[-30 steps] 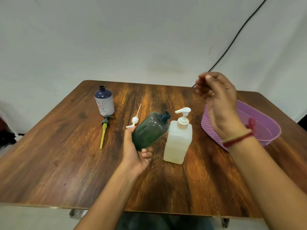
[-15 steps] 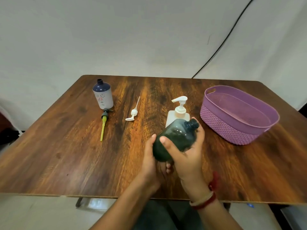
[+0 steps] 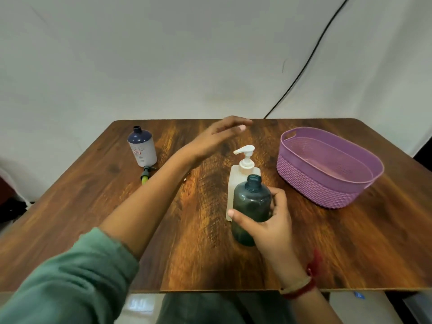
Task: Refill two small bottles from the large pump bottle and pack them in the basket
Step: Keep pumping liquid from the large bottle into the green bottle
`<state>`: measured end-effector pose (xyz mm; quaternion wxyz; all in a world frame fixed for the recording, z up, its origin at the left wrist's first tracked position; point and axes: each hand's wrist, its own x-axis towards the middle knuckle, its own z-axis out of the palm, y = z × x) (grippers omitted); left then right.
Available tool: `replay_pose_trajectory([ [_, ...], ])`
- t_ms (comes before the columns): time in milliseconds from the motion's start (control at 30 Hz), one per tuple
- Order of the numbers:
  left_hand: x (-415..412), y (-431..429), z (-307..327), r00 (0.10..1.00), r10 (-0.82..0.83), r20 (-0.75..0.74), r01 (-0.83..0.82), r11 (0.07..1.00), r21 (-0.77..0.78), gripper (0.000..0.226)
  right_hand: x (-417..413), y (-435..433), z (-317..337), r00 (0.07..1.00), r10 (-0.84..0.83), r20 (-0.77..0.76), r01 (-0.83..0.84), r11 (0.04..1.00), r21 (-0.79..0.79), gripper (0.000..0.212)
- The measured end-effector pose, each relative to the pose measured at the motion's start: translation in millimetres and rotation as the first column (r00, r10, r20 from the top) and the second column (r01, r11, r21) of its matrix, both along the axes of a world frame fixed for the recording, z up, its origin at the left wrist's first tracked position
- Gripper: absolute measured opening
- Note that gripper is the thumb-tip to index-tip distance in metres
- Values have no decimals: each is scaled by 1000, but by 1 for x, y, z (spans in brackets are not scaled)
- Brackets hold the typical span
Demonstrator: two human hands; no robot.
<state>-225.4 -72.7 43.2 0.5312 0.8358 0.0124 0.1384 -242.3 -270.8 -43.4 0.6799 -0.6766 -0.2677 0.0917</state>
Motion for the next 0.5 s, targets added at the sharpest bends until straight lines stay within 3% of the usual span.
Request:
replay_pose_trajectory([
  [100,21,0,-2,955,-253,-153,234,963,-133,35,0,-4,-2,1000,-4,-18,4,1000,16,62],
  [233,33,-5,-19,893,-412,-183,363,897,-251,36,4,-8,-6,999,-5,-33,6,1000,12,62],
  [333,33,-8,-31,904,-398,-155,320,871,-374,47,7,-9,-8,998,19,-52,-19,1000,-1,62],
  [500,28,-16,-35,940,-326,-100,266,884,-385,54,10,-5,-6,994,47,-95,-47,999,2,66],
])
